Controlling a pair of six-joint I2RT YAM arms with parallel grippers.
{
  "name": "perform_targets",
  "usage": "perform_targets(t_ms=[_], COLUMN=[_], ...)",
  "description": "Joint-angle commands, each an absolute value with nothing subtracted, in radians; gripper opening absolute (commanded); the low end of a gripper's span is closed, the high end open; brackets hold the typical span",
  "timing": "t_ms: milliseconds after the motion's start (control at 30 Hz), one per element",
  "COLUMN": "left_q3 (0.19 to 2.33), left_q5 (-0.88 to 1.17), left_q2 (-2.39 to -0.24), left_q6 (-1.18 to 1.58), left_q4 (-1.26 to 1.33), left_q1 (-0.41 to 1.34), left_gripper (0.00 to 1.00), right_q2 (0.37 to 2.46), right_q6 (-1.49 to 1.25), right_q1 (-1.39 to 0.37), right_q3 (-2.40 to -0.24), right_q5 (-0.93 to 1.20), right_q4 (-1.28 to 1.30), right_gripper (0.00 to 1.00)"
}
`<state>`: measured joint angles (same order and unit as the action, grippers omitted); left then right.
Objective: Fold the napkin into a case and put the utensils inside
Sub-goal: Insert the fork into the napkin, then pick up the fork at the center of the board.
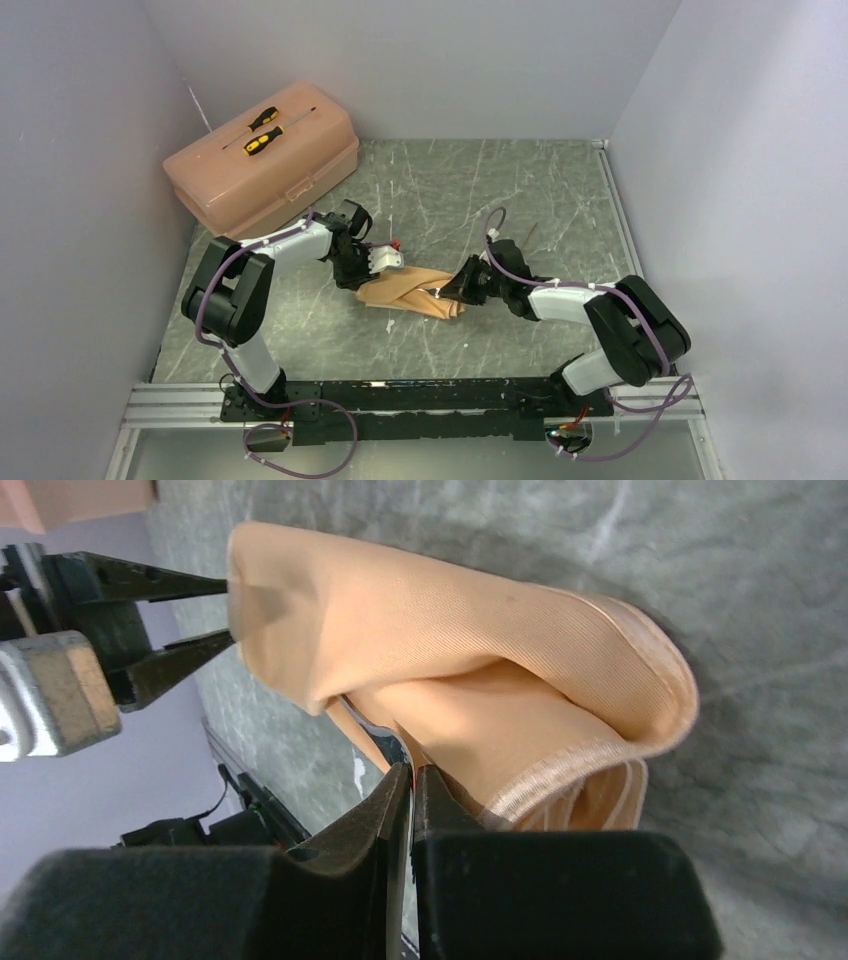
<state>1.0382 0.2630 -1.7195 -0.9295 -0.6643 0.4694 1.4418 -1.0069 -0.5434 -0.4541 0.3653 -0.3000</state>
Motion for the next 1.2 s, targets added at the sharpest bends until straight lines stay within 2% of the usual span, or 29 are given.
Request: perform_targets(t_ms=[0,67,133,300,333,433,500,733,767,800,833,1033,1167], left_q3=[1.026,1.03,1.032,1.031,1.035,1.059,1.09,1.187,1.2,1.216,1.231,1.327,1.421], left_q5=[0.299,0.3,0.302,0.29,0.291,0.29,0.294,0.324,0.324,0.326,0.329,0.318,0.309], left_q2=[-1.781,-1.782,-1.784,-1.78,-1.778,-1.773,-1.777,-1.758,-1.753,-1.751,-1.749,-1.74,-1.742], left_q6=[-0.918,-0.913,-0.912,-0.907,-0.901,-0.891,-0.886,-0.842,-0.84,-0.842,-0.842,-0.826,-0.784], left_q4=[-0.675,-0.68,-0.683,-0.69,-0.697,-0.738,-0.795,-0.939,-0.958,-0.98,-1.001,-1.093,-1.159], left_q1=[0.484,0.483,0.483,0.483,0.483,0.482,0.48,0.439,0.432,0.424,0.418,0.373,0.348], left_gripper=[0.34,0.34,0.33,0.36,0.38,0.47,0.52,0.62,0.67,0.87,0.93,0.95,0.95], right_q2=[1.476,1.479,1.467,1.454,1.453,1.403,1.356,1.231,1.224,1.219,1.218,1.272,1.389], right_q6=[-1.014,-0.99,-0.952,-0.905,-0.889,-0.812,-0.751,-0.674,-0.678,-0.686,-0.689,-0.646,-0.637], right_q1=[-0.548,-0.55,-0.556,-0.56,-0.56,-0.555,-0.548,-0.542,-0.54,-0.537,-0.531,-0.435,-0.43], right_q3=[-0.499,-0.53,-0.567,-0.58,-0.59,-0.641,-0.695,-0.862,-0.879,-0.891,-0.895,-0.838,-0.833], right_q5=[0.397,0.383,0.349,0.304,0.307,0.248,0.183,-0.125,-0.18,-0.245,-0.296,-0.392,-0.48], right_q4=[-0.468,-0.411,-0.303,-0.174,-0.148,-0.02,0.104,0.475,0.514,0.549,0.574,0.522,0.492], right_gripper=[0.1,0.12,0.19,0.59,0.67,0.8,0.98,1.0,1.0,1.0,1.0,1.0,0.9])
